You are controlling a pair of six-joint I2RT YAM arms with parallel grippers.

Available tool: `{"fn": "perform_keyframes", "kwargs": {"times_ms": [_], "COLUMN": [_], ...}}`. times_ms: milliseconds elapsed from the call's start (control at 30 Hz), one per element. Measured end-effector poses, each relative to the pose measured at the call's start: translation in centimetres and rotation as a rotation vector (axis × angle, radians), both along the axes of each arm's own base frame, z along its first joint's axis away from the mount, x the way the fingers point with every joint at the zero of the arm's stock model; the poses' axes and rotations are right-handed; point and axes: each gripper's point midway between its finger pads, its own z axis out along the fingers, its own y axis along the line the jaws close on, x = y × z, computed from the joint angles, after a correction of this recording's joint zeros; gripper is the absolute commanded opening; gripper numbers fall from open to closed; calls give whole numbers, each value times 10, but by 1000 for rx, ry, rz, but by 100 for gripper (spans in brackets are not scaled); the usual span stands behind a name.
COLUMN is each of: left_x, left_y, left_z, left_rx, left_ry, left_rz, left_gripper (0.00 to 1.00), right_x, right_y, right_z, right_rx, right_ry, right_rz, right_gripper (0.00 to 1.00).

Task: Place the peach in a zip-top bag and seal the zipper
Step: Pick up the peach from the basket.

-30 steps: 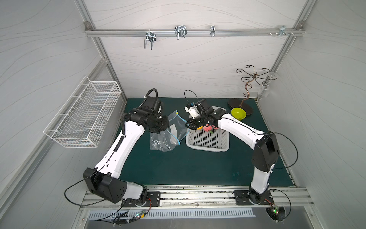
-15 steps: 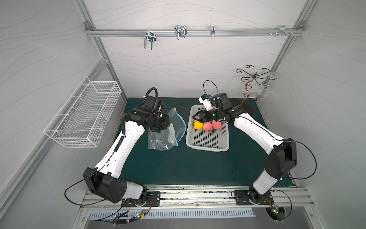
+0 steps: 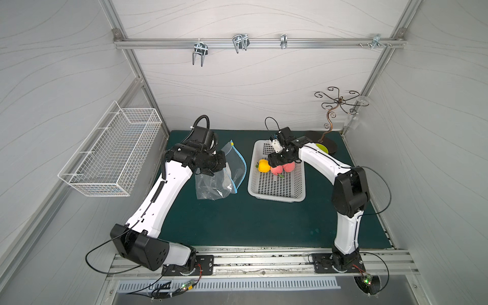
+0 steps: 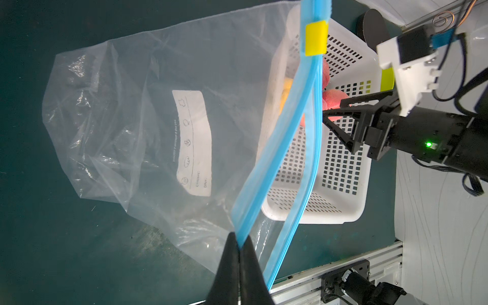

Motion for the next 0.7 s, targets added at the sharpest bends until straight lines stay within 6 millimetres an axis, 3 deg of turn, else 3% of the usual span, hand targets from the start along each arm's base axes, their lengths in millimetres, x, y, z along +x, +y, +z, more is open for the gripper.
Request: {"fn": "perform_keyframes", "kwargs": {"times_ms": [433,700], "left_x": [0,0], "left_y": [0,0], "left_z": [0,0], "left_rx": [2,2], "left_ry": [-1,-2], "left_rz": [-4,-4], "left_gripper": [0,0], "right_x": [7,11], "right_y": [-12,-17], "right_z": [-35,-52], "right_rx": [-84,-91], "right_ry": [53,88], "right_rz": [-39,-73], "right_gripper": [74,59]}}
